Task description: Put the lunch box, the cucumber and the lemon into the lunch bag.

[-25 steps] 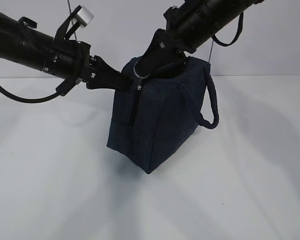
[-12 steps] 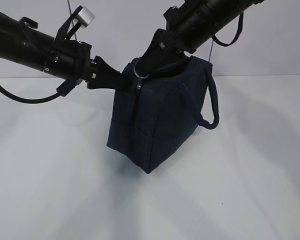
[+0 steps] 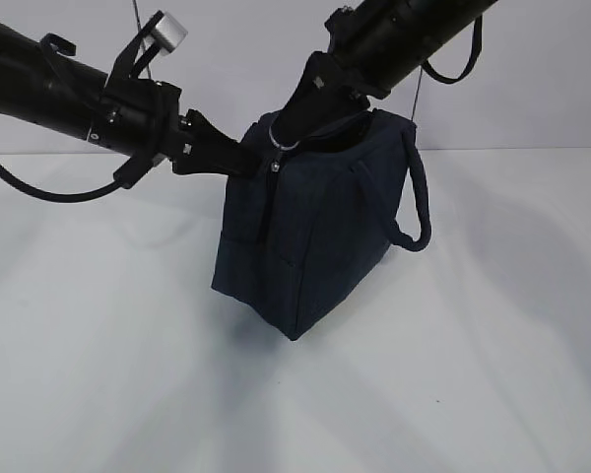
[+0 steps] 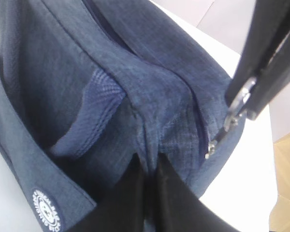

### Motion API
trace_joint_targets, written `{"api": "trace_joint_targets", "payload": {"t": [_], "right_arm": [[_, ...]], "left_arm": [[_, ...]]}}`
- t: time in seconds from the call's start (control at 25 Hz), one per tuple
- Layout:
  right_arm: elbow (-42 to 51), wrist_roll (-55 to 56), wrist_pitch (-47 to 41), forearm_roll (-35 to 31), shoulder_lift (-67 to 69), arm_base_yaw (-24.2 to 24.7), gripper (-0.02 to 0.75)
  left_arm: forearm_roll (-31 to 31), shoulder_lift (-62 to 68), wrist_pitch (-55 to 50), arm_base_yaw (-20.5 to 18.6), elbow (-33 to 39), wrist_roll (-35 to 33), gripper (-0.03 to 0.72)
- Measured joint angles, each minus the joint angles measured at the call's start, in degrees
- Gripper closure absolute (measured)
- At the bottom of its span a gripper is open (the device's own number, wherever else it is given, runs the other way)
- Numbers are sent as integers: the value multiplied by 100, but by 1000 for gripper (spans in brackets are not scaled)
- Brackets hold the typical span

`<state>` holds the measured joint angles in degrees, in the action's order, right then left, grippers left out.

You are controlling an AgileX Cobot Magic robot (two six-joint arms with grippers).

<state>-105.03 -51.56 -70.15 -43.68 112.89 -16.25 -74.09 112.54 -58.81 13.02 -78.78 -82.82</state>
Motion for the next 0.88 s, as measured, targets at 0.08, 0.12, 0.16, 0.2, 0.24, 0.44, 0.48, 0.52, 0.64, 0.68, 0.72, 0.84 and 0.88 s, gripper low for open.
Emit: {"api": "trace_joint_targets", "payload": {"t": [0.08,0.12,0.16,0.2,0.24,0.44,0.48,0.52,0.64,0.68,0.72,0.84,0.88], "right_arm": [[0,79,0,54,0,0,730],[0,93,0,54,0,0,730],[0,104,0,54,0,0,730],[0,114,0,54,0,0,730],[0,126,0,43,0,0,730],[0,173,11,-2,-37,0,730],[0,185,20,-2,-37,0,730],[0,196,20,9,-37,0,730],[0,208,20,66,-37,0,730],[0,215,20,77,-37,0,730],[0,231,20,76,-37,0,730],[0,231,22,98,-37,0,730],[0,231,33,86,-37,0,730]], "left_arm": [[0,0,30,0,0,0,691],[0,0,56,0,0,0,691],[0,0,71,0,0,0,691],[0,0,103,0,0,0,691],[-13,0,145,0,0,0,691],[-235,0,331,0,0,0,691],[-261,0,354,0,0,0,691],[-291,0,365,0,0,0,691],[-313,15,405,0,0,0,691],[-341,32,405,0,0,0,691],[-369,55,405,0,0,0,691],[-510,126,395,0,0,0,690],[-566,154,386,0,0,0,690]]}}
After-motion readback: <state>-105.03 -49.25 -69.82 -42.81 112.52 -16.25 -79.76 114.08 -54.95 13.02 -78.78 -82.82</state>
